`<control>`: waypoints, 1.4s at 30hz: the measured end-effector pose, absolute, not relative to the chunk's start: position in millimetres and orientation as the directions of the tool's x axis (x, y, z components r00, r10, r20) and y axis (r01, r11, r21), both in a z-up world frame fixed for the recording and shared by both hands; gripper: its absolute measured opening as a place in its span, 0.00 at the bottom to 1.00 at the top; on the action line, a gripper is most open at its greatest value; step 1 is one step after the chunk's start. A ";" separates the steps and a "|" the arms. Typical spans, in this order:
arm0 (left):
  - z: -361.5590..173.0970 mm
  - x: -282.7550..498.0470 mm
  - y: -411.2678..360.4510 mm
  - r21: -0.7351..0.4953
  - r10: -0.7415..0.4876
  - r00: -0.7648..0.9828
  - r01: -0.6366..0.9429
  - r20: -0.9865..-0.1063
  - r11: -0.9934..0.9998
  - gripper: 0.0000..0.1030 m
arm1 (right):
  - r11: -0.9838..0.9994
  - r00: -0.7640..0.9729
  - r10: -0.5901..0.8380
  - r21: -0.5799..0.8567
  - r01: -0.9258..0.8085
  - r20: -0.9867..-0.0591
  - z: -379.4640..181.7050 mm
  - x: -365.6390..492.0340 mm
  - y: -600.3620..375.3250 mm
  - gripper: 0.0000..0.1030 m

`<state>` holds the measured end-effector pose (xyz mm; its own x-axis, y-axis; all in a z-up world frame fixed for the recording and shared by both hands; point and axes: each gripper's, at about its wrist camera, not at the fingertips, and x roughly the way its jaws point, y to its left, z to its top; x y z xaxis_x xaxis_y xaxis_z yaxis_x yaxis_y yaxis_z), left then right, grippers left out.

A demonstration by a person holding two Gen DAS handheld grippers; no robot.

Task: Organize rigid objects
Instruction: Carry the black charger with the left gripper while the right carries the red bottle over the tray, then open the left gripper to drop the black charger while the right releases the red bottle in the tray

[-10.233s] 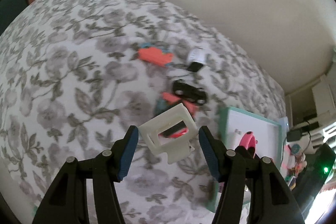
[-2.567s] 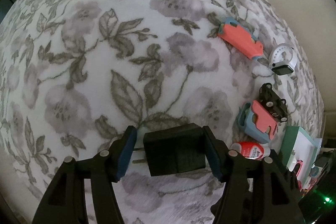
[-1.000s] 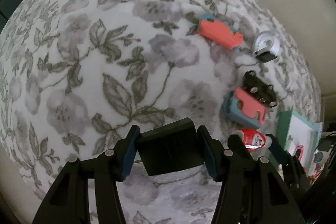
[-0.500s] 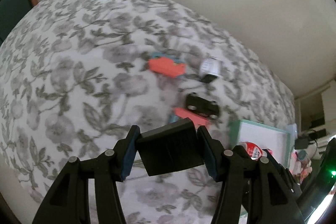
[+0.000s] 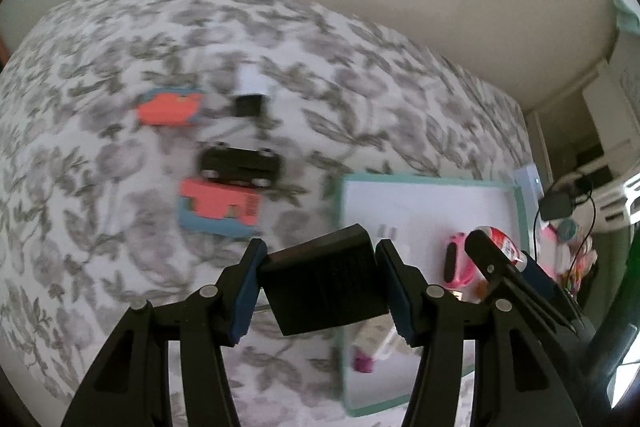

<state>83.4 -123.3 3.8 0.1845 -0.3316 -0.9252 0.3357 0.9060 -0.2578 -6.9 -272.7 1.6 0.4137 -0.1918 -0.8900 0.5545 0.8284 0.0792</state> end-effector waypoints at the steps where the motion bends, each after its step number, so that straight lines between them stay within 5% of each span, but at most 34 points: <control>1: 2.1 81.7 -133.3 -0.253 -0.330 0.179 0.349 -0.927 0.902 0.56 | 0.812 0.399 -0.193 0.082 0.577 -0.896 -3.2 -9.9 -284.1 0.78; 13: -32.0 66.8 -207.9 -0.268 -0.353 0.119 0.445 -0.928 0.855 0.56 | 0.682 0.299 -0.259 0.046 0.730 -0.919 -30.3 -38.1 -366.5 0.78; 42: -32.1 58.9 -216.4 -0.259 -0.346 0.112 0.463 -0.931 0.848 0.57 | 0.641 0.276 -0.224 0.072 0.764 -0.935 -39.6 -44.1 -382.1 0.78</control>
<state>58.9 -216.4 -32.1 0.1120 -0.3461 -0.9315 0.4628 0.8477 -0.2594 -44.1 -382.1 -39.6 0.2761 -0.2245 -0.9345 0.7644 0.6407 0.0719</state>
